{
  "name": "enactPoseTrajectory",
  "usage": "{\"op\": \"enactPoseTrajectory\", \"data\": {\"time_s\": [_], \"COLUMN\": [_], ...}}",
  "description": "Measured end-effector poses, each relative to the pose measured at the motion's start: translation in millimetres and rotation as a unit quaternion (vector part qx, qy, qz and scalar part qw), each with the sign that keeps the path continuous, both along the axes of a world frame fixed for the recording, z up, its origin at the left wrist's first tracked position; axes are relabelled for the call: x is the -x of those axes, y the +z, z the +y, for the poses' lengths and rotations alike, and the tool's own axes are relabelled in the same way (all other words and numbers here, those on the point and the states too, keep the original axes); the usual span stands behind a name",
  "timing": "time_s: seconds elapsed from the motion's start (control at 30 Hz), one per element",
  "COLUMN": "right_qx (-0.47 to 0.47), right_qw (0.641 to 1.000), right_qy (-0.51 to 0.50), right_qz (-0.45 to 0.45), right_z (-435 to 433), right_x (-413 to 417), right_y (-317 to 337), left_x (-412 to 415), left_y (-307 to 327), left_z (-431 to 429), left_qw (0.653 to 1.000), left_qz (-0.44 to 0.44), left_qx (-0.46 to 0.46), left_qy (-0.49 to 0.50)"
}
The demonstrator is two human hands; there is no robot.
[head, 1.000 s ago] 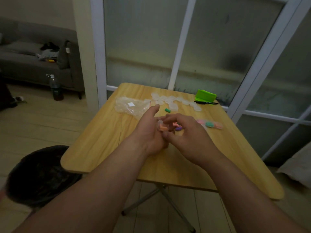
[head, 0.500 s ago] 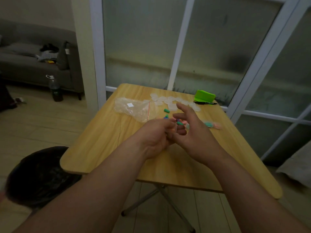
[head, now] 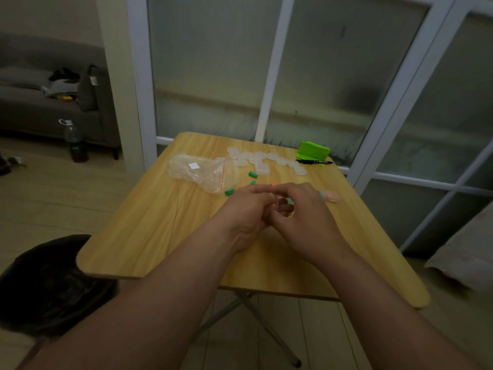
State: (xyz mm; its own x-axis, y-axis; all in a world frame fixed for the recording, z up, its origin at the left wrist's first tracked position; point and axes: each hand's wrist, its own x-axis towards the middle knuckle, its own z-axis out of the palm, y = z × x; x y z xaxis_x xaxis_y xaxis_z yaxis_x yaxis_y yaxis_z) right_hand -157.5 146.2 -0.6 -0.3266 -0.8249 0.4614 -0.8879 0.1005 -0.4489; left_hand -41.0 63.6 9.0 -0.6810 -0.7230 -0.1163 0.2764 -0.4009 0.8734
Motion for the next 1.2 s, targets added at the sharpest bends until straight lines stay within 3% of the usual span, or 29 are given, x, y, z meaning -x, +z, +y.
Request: {"op": "enactPoseTrajectory", "data": {"time_s": [0.2, 0.3, 0.53, 0.87, 1.2], "right_qx": [0.03, 0.038, 0.016, -0.021, 0.009], "right_qw": [0.998, 0.995, 0.972, 0.973, 0.972], "right_qy": [-0.05, -0.078, -0.184, -0.22, -0.225], "right_qz": [0.012, -0.043, -0.148, -0.062, -0.068], "right_z": [10.6, 15.1, 23.4, 4.9, -1.1], "right_x": [9.6, 26.3, 91.1, 111.2, 108.1], "right_y": [3.4, 2.7, -19.3, -37.3, -33.6], "left_x": [24.3, 32.3, 34.0, 32.9, 17.3], "left_y": [-2.6, 2.4, 8.5, 5.1, 15.2], "left_z": [8.3, 16.3, 1.8, -17.0, -37.1], "left_qw": [1.0, 1.0, 0.997, 0.996, 0.991], "left_qz": [-0.015, -0.011, 0.012, 0.016, 0.037], "left_qx": [0.01, 0.017, -0.019, -0.036, -0.052], "left_qy": [0.0, -0.019, 0.07, 0.086, 0.122]}}
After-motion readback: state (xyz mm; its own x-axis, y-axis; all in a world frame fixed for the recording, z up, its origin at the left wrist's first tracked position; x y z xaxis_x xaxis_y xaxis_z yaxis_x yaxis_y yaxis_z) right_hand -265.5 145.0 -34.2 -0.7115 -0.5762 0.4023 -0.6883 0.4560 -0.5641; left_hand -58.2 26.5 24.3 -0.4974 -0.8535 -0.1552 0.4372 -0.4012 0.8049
